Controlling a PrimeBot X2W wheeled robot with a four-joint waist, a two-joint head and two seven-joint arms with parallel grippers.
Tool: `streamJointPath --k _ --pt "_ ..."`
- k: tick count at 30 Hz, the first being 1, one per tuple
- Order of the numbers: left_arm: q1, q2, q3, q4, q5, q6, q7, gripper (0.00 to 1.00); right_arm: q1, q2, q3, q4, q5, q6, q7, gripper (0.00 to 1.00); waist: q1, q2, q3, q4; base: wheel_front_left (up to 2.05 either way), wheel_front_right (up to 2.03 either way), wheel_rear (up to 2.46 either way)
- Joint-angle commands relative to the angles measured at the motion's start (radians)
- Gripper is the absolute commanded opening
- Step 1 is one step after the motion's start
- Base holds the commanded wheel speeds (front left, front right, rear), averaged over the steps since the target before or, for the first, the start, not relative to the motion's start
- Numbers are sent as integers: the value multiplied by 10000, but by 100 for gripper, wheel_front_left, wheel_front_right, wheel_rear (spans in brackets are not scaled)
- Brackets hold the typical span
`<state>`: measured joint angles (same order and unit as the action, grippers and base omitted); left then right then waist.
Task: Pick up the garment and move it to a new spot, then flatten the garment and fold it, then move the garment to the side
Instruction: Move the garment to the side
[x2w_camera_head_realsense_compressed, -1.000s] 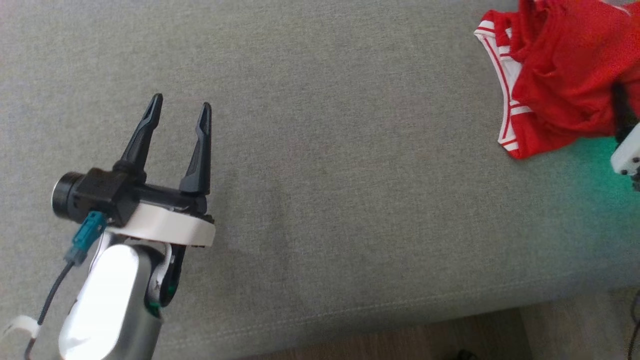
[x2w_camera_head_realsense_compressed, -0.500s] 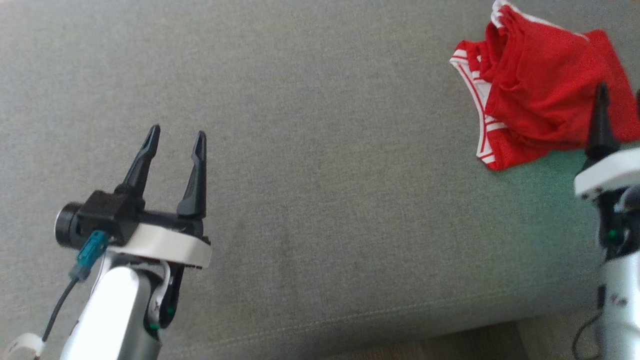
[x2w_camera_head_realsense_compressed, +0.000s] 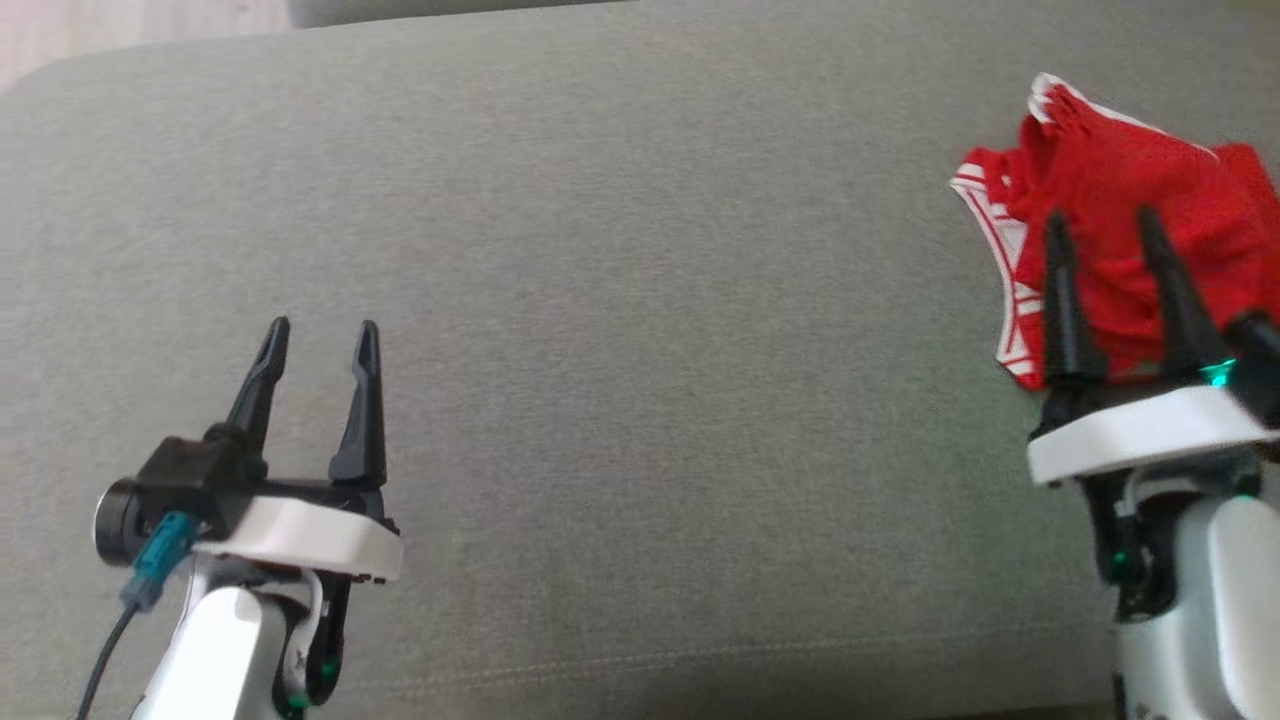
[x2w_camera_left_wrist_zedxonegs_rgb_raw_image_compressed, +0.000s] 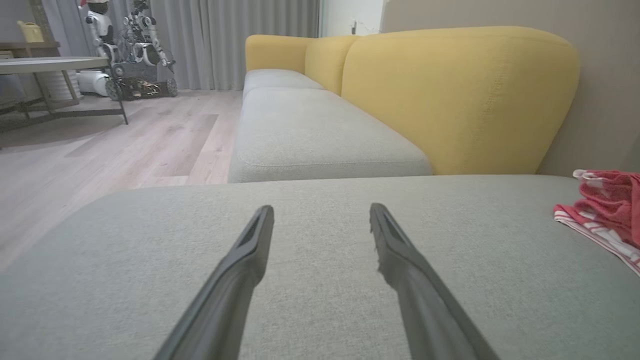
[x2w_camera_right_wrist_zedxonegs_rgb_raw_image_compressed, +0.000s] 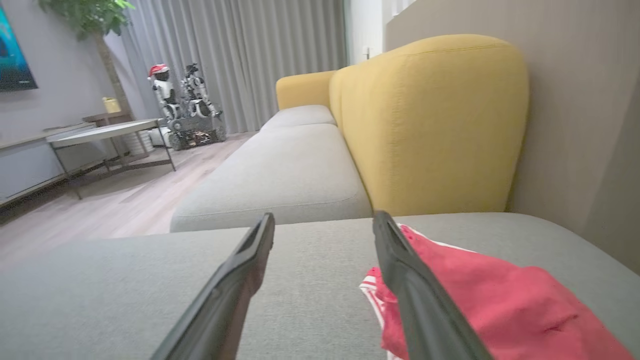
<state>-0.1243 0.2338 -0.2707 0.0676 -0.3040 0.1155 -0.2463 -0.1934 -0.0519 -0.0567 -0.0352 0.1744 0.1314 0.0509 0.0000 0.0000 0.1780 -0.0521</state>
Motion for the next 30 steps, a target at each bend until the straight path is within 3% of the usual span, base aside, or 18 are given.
streamJointPath --k 1,30 --pt "-228 295 483 -370 -120 53 17 100 -18 9 420 -406 -72 -7 -123 100 0 0 -134 242 0 0 0" --pt "1350 629 106 -482 3 411 257 100 1846 16 886 -10 -339 -7 20 100 0 0 -1804 618 0 0 0"
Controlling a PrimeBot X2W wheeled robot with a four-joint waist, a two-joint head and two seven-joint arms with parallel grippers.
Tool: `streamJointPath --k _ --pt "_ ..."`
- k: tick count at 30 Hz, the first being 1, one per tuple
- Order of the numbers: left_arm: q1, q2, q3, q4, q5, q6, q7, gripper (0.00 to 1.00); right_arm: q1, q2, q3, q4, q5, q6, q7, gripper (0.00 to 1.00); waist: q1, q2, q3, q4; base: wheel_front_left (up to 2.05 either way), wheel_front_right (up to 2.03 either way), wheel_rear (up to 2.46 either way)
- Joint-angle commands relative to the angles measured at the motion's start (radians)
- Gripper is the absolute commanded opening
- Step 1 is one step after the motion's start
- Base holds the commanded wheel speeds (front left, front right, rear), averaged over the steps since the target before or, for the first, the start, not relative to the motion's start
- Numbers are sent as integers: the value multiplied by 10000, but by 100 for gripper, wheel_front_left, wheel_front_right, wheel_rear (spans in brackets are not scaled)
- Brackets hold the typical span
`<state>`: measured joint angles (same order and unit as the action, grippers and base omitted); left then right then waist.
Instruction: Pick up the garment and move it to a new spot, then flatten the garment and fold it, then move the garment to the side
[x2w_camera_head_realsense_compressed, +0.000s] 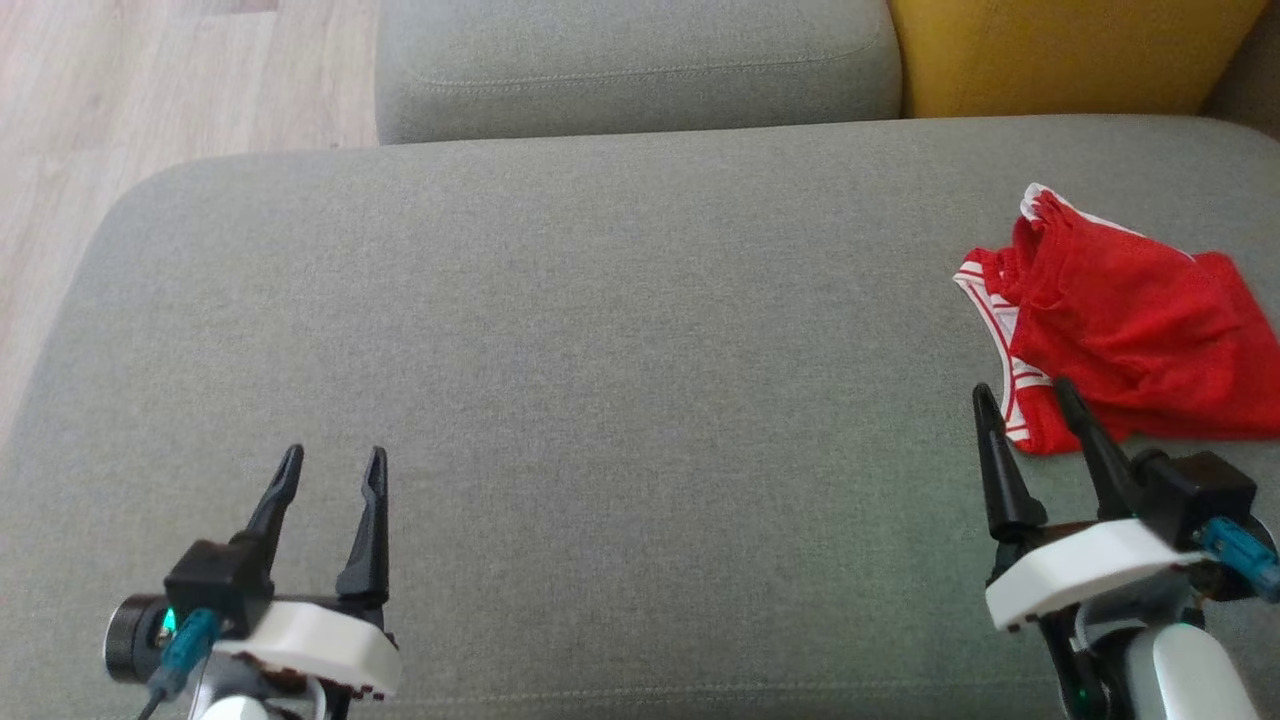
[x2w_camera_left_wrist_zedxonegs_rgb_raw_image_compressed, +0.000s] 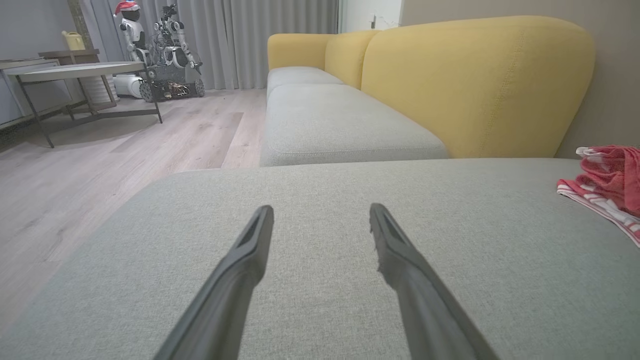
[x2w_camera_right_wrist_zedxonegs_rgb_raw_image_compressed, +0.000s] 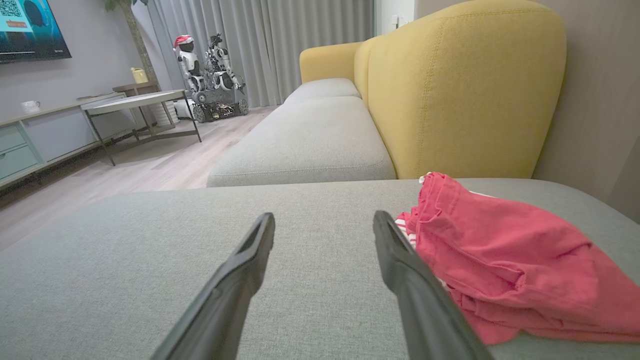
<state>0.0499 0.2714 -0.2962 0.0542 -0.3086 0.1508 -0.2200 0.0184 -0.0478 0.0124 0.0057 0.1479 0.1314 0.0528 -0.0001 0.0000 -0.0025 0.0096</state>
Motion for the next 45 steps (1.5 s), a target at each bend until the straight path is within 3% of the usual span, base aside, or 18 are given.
streamJointPath --k 1,32,33,45 --pt "-384 260 345 -358 66 75 5 100 -249 -25 177 -440 -93 -7 9 100 1 0 -9 4 0 0 0" --pt "-466 368 227 -434 -25 271 -23 100 -285 -24 121 -589 -10 -7 107 100 1 0 41 5 0 0 0" --pt "20 108 -140 -45 -12 165 43 0 67 6 -95 -127 -34 0 85 0 1 0 40 5 0 0 0" --pt "41 -166 67 460 -1167 -68 264 0 93 -38 -102 481 1256 -1 73 0 1 0 43 -4 0 0 0"
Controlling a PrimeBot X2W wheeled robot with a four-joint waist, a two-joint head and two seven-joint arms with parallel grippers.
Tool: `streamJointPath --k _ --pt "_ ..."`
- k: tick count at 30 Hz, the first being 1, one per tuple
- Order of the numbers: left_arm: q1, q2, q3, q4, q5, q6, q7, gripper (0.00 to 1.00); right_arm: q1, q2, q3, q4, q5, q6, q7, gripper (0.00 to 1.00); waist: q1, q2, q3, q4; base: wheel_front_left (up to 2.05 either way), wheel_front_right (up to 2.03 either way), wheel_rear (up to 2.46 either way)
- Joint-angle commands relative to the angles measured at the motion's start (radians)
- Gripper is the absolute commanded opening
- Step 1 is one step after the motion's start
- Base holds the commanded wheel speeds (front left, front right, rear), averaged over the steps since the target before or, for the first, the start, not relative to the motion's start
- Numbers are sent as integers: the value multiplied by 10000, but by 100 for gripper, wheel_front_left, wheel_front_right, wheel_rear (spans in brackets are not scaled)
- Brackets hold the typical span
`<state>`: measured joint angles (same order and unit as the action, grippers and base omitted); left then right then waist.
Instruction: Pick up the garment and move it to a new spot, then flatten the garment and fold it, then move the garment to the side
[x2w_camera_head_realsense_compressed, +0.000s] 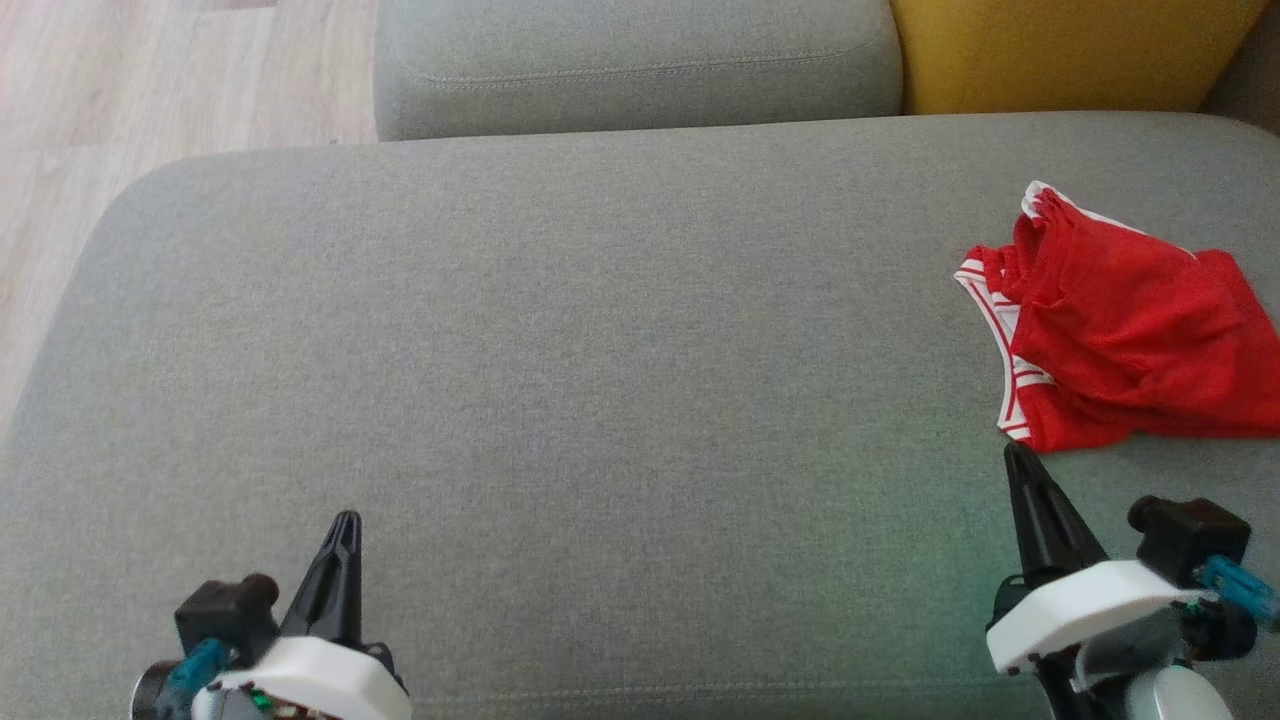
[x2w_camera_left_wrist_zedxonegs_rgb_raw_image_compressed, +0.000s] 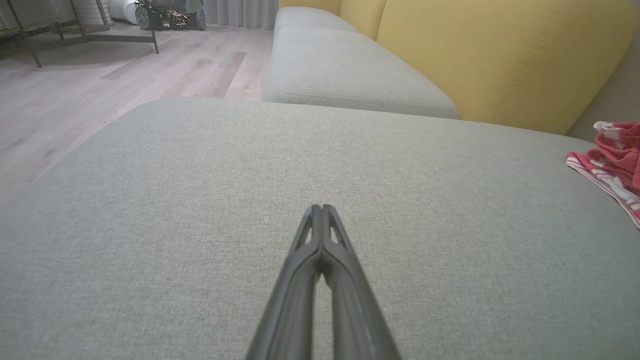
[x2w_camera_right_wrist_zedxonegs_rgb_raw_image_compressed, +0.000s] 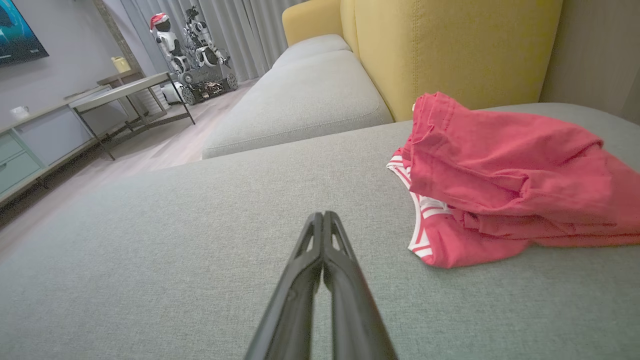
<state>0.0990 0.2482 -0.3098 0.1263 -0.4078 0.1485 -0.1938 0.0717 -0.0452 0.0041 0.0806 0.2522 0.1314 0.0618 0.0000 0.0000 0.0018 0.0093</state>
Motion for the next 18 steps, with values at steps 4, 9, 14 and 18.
streamJointPath --k 4,9,14,18 --pt "-513 15 316 -193 -613 -146 87 0 -490 -84 -34 -198 703 -1 -19 0 0 0 0 -4 0 0 0" --pt "-590 -50 458 -111 -1158 -271 196 0 -550 -106 -55 -114 1311 -1 -20 0 0 0 0 -8 0 0 0" --pt "-665 -117 604 -35 -1701 -393 306 0 -607 -125 -78 -31 1917 -1 -19 0 0 0 0 -12 0 0 0" --pt "-723 -172 722 24 -2133 -490 396 0 -653 -138 -99 35 2399 -2 -16 0 0 0 0 -15 0 0 0"
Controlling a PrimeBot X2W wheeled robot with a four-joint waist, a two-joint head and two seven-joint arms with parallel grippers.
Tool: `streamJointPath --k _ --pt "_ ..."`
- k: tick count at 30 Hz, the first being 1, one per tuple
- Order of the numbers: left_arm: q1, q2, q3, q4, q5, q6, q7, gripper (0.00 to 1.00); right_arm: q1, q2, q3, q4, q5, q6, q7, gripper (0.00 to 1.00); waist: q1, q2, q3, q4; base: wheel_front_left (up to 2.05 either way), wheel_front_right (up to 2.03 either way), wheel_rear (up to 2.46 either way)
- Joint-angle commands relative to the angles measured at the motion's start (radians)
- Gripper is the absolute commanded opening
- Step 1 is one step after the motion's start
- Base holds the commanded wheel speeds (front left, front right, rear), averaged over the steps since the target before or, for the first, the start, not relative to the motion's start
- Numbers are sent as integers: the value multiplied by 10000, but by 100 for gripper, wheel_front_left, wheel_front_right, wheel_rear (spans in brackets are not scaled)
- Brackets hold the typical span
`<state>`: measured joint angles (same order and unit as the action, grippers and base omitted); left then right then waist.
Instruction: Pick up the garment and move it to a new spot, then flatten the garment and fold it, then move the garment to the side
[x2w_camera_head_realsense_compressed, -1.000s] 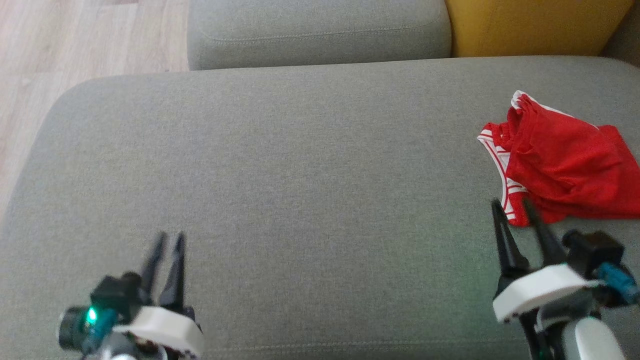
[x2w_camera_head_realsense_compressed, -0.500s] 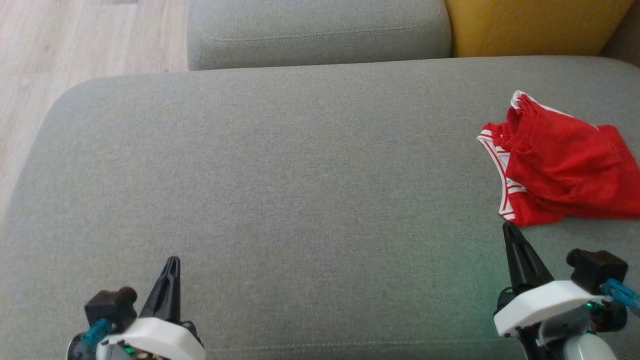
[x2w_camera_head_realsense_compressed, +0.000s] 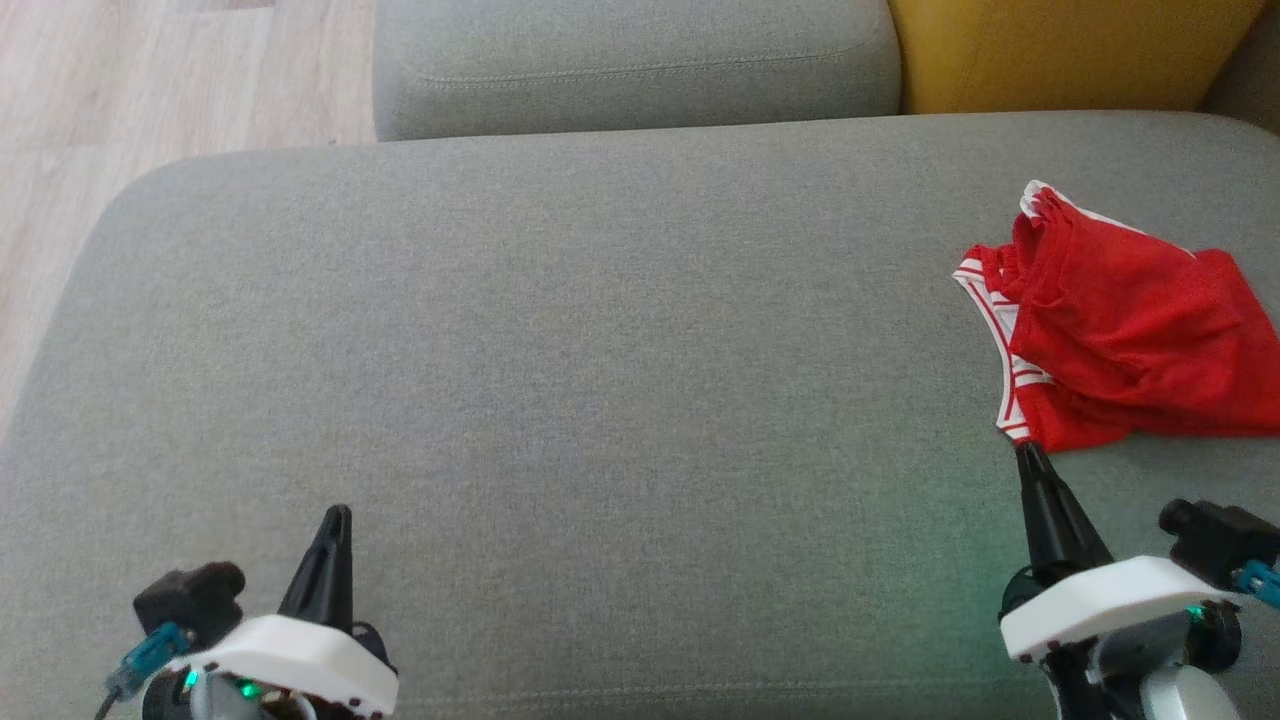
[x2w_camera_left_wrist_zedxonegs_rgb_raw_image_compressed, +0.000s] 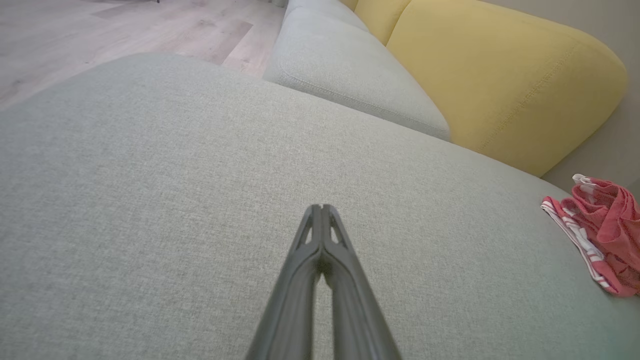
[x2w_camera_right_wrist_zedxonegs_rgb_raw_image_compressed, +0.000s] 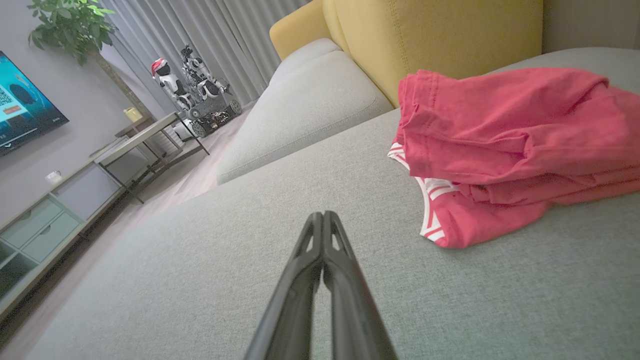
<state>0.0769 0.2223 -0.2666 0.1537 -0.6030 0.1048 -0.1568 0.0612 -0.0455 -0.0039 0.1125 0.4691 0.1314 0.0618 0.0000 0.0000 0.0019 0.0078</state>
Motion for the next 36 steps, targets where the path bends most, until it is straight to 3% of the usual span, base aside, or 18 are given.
streamJointPath --k 1,36 --pt "-517 73 320 -236 -289 -77 48 0 -560 -137 -25 -267 351 -2 -15 0 0 0 0 -1 0 0 0" --pt "-975 -451 1402 151 -3897 -888 863 0 -950 -206 -267 290 4397 -4 61 0 0 0 5 -29 0 0 0"
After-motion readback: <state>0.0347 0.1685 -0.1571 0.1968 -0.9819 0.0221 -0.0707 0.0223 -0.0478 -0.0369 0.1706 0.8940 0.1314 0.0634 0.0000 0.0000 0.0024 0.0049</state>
